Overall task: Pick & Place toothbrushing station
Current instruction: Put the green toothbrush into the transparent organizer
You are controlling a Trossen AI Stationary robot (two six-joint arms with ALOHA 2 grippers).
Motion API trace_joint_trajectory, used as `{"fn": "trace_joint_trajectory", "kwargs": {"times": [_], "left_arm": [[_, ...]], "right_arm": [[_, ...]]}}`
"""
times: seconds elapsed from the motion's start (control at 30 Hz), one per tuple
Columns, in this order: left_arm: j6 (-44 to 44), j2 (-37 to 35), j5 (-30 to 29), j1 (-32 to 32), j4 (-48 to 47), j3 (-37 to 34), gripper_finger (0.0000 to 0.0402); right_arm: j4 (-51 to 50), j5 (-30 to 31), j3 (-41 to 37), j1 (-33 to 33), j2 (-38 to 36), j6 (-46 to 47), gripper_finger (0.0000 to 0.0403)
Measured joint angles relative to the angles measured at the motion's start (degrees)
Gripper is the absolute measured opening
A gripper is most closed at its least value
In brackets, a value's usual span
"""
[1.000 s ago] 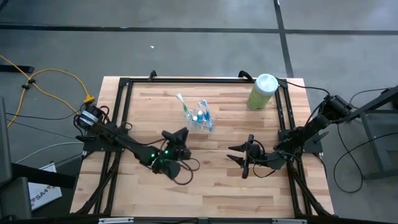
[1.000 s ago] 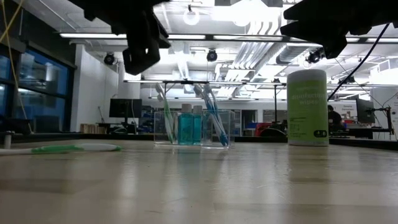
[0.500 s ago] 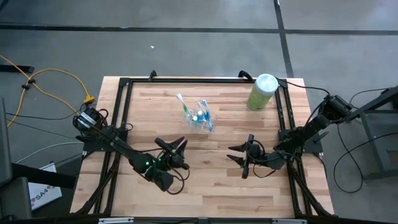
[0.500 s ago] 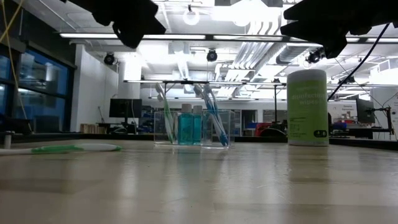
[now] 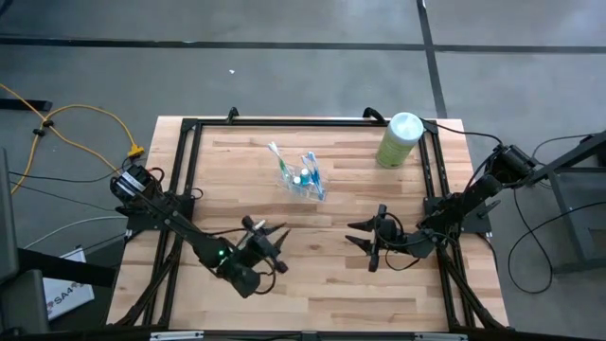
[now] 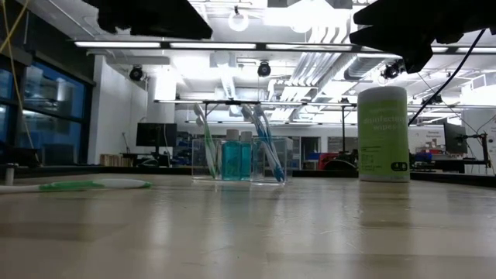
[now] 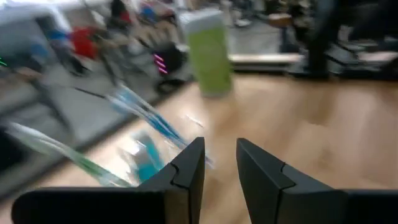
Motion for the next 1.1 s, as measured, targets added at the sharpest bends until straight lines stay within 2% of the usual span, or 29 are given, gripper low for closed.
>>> {"fn": "trace_joint_trajectory", "kwargs": {"times": [0.1, 0.2, 0.27, 0.37, 0.53, 0.63, 0.9, 1.1], "left_arm": [[-13.5, -0.7, 7.8, 0.7, -9.8, 0.0, 0.0087], [-34.6, -3.1, 19.3, 2.4, -26.6, 0.0, 0.0087], [-45.7, -4.1, 26.6, 3.5, -37.1, 0.0, 0.0087], [-54.5, -4.2, 29.5, 3.3, -46.4, 0.0, 0.0087], [-57.5, -5.0, 36.0, 2.0, -49.6, 0.0, 0.0087], [-57.1, -6.4, 38.0, 1.3, -49.8, 0.0, 0.0087], [-47.6, -11.0, 43.4, 0.5, -52.6, 0.0, 0.0087], [-44.3, -12.9, 46.0, 0.1, -54.8, 0.1, 0.0083]], "right_arm": [[0.0, 0.0, 0.0, 0.0, 0.0, 0.3, 0.0149], [0.0, 0.0, 0.0, 0.0, 0.0, 0.3, 0.0149], [-0.1, 0.0, 0.0, 0.0, 0.0, 0.3, 0.0149], [-0.2, 0.0, 0.0, -0.1, 0.0, 0.2, 0.0149], [-0.5, 0.0, 0.0, -0.1, 0.0, 0.1, 0.0149], [-0.6, 0.2, 0.0, -0.1, 0.0, 0.1, 0.0149], [-0.8, 0.3, 0.0, -0.1, 0.0, 0.1, 0.0149], [-0.8, 0.4, 0.0, -0.1, 0.0, 0.1, 0.0149]]}}
